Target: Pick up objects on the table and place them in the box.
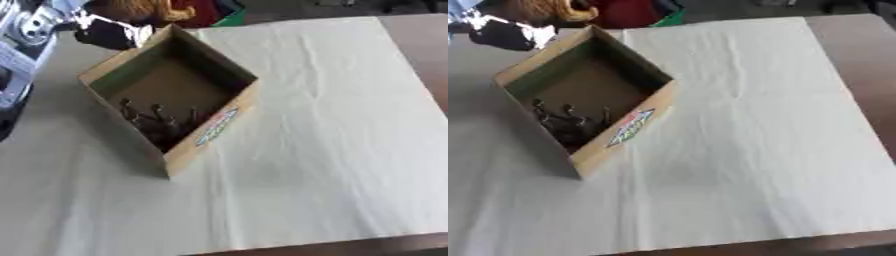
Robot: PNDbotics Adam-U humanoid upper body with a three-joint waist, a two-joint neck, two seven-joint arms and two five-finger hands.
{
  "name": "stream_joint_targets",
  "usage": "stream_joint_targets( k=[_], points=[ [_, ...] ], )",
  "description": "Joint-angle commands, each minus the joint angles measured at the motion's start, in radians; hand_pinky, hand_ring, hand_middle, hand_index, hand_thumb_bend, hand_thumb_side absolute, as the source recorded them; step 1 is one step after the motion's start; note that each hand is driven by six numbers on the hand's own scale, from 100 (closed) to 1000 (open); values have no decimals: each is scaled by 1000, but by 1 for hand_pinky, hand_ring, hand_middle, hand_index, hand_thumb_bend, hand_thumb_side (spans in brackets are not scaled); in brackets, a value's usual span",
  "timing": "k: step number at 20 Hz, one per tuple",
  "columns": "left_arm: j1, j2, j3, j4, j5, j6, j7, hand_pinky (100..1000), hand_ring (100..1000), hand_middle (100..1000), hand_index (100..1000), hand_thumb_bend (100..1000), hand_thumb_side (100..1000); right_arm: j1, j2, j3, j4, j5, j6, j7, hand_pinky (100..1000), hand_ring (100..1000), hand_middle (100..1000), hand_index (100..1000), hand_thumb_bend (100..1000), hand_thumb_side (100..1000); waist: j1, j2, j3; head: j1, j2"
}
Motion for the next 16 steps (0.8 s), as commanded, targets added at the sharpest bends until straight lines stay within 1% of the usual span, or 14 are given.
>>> stream_joint_targets(
  k=[1,3,4,6,7,8,9,10,11,12,13,14,15,16],
  points=[
    [-8,-16,-20,30,2,3,12,342,430,346,291,100,290,-9,-14,-12,-14,-4,4,3,721,989,672,772,100,975,-2,-16,-2,3,-8],
    [-4,-35,-32,54,-20,-1,9,349,441,363,308,100,294,-8,-12,-13,-14,-4,7,4,721,989,672,772,100,976,-1,-15,-1,4,-8],
    [-4,-43,-35,65,-33,-3,10,357,452,378,330,100,295,-8,-11,-13,-14,-4,8,5,721,989,672,772,100,976,-1,-15,-1,4,-8],
    [-3,-54,-47,86,-62,-5,6,386,490,432,423,100,290,-8,-10,-13,-14,-4,8,5,721,989,672,771,100,976,-1,-14,1,5,-7],
    [-2,-58,-55,97,-76,-8,-1,392,498,443,444,100,287,-8,-11,-14,-14,-3,8,5,721,990,672,771,100,976,0,-14,1,6,-6],
    [-2,-62,-60,106,-90,-12,-11,408,512,469,488,100,282,-8,-11,-14,-14,-3,8,5,720,991,672,772,100,976,0,-14,1,7,-6],
    [-2,-64,-68,114,-105,-16,-23,436,548,502,534,100,274,-8,-10,-14,-14,-3,8,6,720,992,671,772,100,976,1,-14,1,7,-8],
    [-2,-65,-73,120,-119,-19,-36,441,555,509,542,100,273,-7,-10,-14,-14,-3,8,6,720,992,671,772,100,977,1,-14,1,7,-9],
    [-3,-65,-81,125,-133,-23,-49,481,612,567,606,100,221,-6,-9,-14,-14,-3,9,6,720,990,671,771,100,977,1,-14,2,8,-10],
    [-3,-64,-89,131,-148,-27,-63,489,625,585,629,100,208,-6,-9,-15,-14,-3,9,6,720,990,671,771,100,977,1,-14,2,8,-11],
    [-2,-64,-96,136,-163,-32,-77,514,669,623,665,100,250,-6,-8,-15,-14,-3,9,5,720,991,671,771,100,978,1,-14,2,8,-12],
    [-1,-65,-100,140,-177,-35,-92,522,684,636,675,100,266,-5,-8,-15,-14,-3,9,5,720,991,671,771,100,978,0,-14,2,8,-13],
    [-1,-64,-103,143,-192,-37,-106,556,738,690,719,100,325,-5,-8,-15,-14,-4,9,5,720,990,671,771,100,978,0,-14,2,8,-13],
    [-1,-63,-106,146,-206,-39,-120,564,750,704,733,100,343,-5,-7,-16,-14,-4,9,5,720,990,671,771,100,978,0,-14,2,8,-14]
  ],
)
